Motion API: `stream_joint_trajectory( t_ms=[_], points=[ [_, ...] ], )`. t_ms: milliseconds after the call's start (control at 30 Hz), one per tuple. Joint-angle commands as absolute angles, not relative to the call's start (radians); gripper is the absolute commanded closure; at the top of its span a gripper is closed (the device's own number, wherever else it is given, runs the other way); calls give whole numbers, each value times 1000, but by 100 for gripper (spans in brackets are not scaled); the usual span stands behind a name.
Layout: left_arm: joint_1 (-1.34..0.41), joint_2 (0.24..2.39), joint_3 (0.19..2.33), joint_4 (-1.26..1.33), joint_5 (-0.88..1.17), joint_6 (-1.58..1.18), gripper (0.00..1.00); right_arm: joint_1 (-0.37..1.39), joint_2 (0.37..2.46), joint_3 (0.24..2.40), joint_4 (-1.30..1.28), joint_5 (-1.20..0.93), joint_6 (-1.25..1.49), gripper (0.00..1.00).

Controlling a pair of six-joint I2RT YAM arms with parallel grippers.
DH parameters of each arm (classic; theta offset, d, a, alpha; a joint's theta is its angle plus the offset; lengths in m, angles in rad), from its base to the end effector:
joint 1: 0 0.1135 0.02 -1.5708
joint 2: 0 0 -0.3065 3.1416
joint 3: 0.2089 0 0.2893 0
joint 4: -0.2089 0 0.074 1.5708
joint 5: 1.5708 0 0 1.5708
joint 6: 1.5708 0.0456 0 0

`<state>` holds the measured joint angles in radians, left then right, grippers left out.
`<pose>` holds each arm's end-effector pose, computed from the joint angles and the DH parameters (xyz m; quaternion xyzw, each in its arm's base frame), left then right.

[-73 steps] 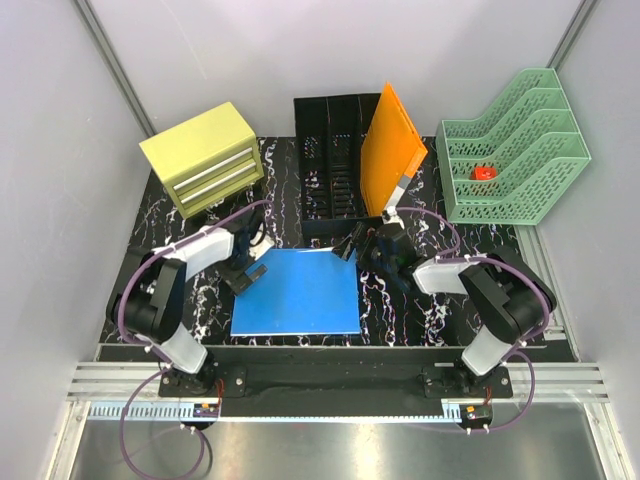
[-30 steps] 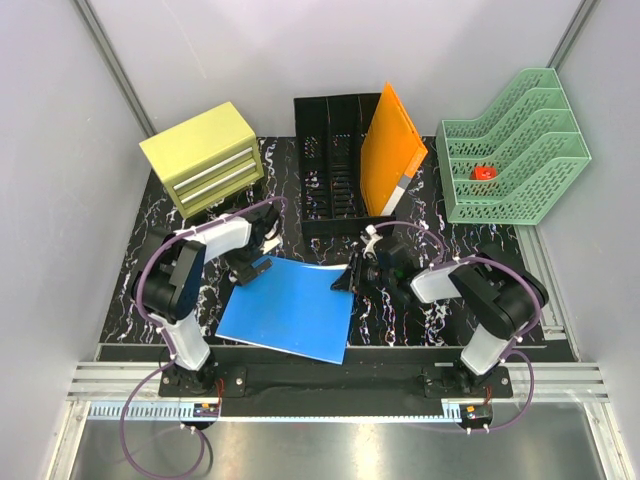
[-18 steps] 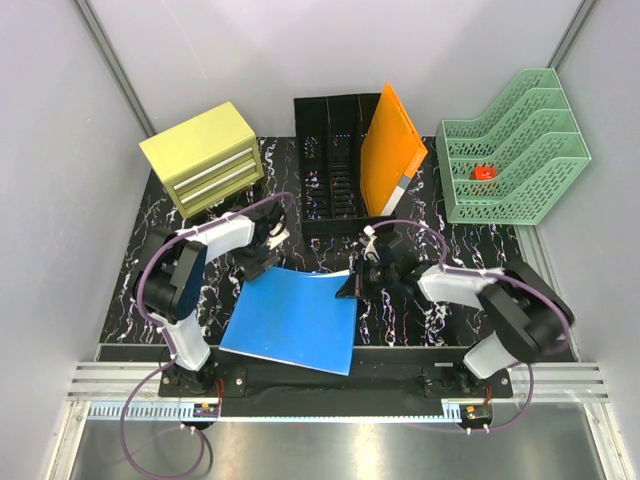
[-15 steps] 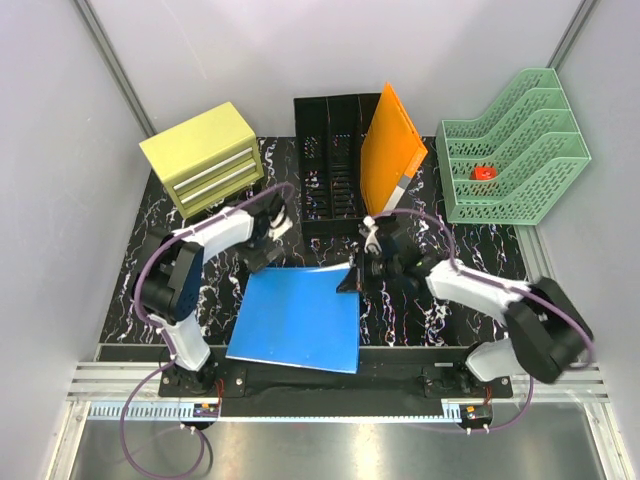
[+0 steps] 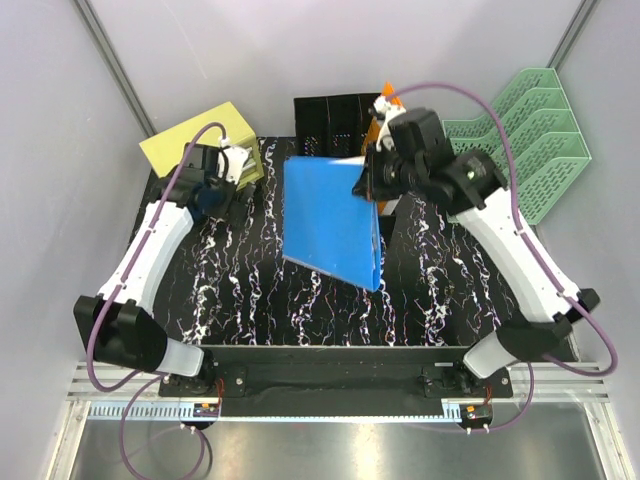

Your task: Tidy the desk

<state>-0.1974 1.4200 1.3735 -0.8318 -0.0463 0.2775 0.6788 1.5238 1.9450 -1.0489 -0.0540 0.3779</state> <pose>0.3297 -0.0638 0.3713 0.2136 0.9159 0.0353 0.3381 0.2600 0.2129 0.5199 -0.1456 0.8786 0.2497 0.3801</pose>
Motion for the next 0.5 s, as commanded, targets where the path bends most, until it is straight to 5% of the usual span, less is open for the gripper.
stream_joint_trajectory(
  t_ms=[0,67,467],
  points=[
    [-173,1399,1292,-842,63,262,1,681,1688,2349,-1317,118,288,100],
    [-163,1382,1246,-833,81,265,1,681,1770,2576,-1412,174,259,100],
    [-127,1318,1129,-790,104,304,1,678,1943,2720,-1350,307,236,100]
  ],
)
